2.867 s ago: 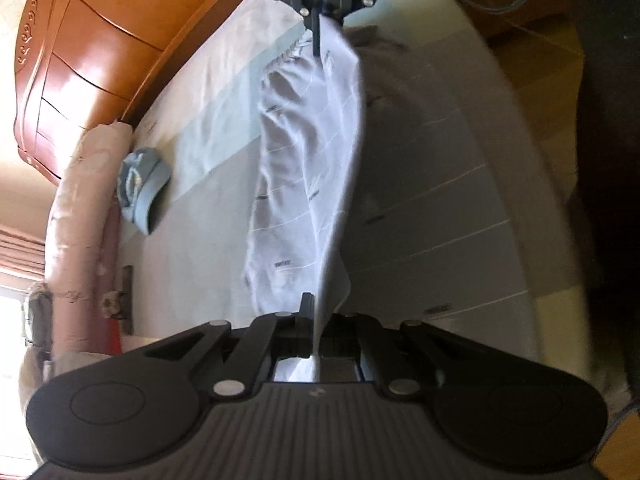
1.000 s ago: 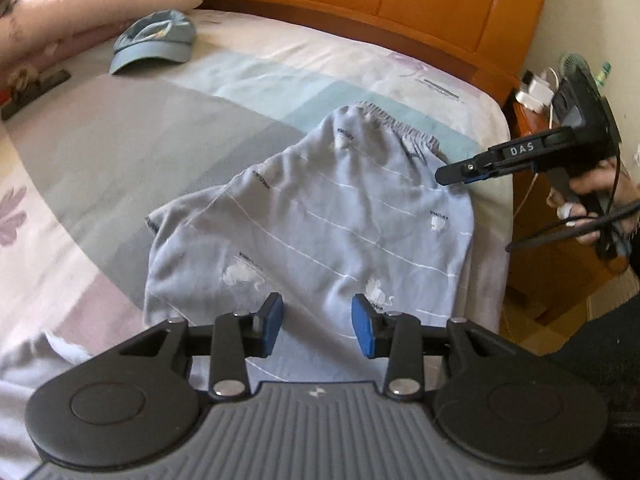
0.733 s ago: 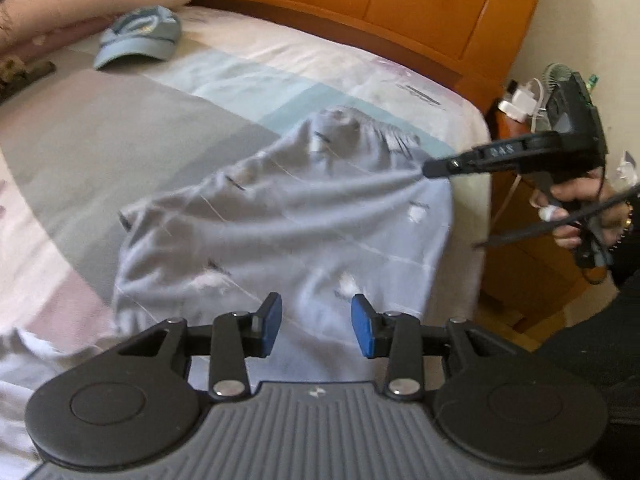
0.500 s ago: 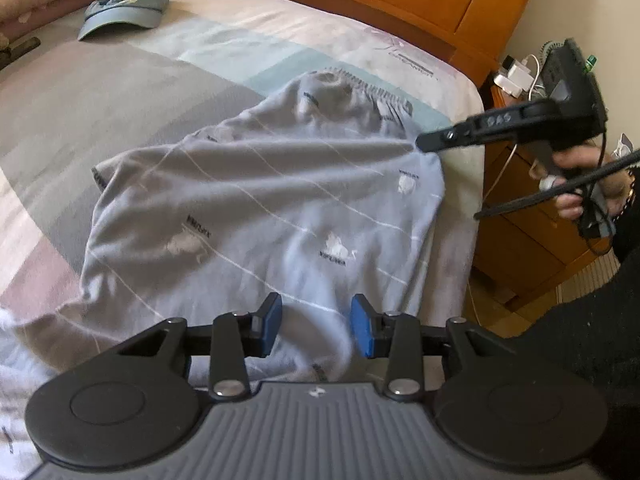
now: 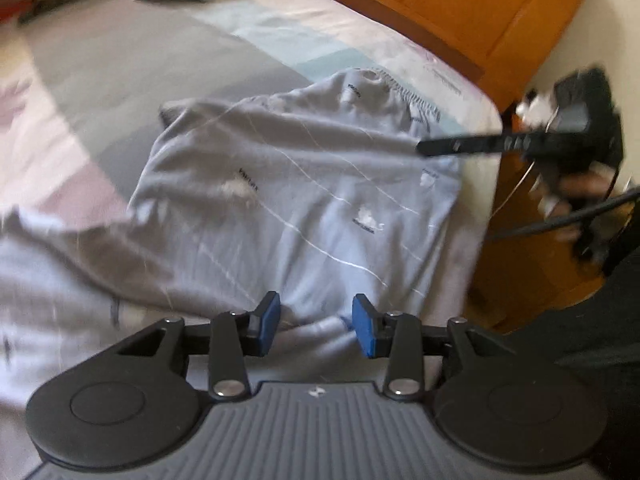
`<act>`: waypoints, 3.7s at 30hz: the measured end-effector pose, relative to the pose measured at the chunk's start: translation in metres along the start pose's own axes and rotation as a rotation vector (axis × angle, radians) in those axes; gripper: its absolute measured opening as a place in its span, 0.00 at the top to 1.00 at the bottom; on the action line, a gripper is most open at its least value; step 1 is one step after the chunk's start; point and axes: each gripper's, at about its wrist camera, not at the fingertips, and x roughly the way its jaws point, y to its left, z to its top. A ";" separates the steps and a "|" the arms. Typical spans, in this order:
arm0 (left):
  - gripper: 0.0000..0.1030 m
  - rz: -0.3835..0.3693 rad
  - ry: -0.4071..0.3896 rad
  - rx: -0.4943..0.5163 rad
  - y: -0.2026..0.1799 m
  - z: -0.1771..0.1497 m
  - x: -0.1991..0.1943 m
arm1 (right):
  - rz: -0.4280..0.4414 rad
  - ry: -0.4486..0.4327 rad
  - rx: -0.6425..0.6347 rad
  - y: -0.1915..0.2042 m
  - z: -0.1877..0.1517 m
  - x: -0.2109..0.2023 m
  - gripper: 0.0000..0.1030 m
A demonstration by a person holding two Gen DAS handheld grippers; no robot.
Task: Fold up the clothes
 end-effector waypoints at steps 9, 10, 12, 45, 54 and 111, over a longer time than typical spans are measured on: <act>0.56 0.125 -0.110 0.013 0.005 0.007 -0.030 | 0.106 0.072 -0.142 0.053 -0.001 0.022 0.69; 0.56 0.129 -0.118 0.005 0.006 0.006 -0.030 | 0.104 0.108 -0.148 0.056 -0.005 0.028 0.69; 0.51 0.131 -0.109 -0.024 0.010 0.001 -0.027 | 0.100 0.143 -0.169 0.062 -0.014 0.034 0.63; 0.34 -0.037 -0.143 -0.089 0.038 0.079 0.025 | 0.168 0.150 -0.226 0.052 0.026 0.054 0.53; 0.32 -0.236 -0.236 -0.341 0.086 0.107 0.044 | 0.179 0.149 -0.221 0.048 0.024 0.053 0.51; 0.30 0.046 -0.223 -0.188 0.029 0.097 0.015 | 0.054 -0.011 -0.308 0.012 0.070 0.044 0.49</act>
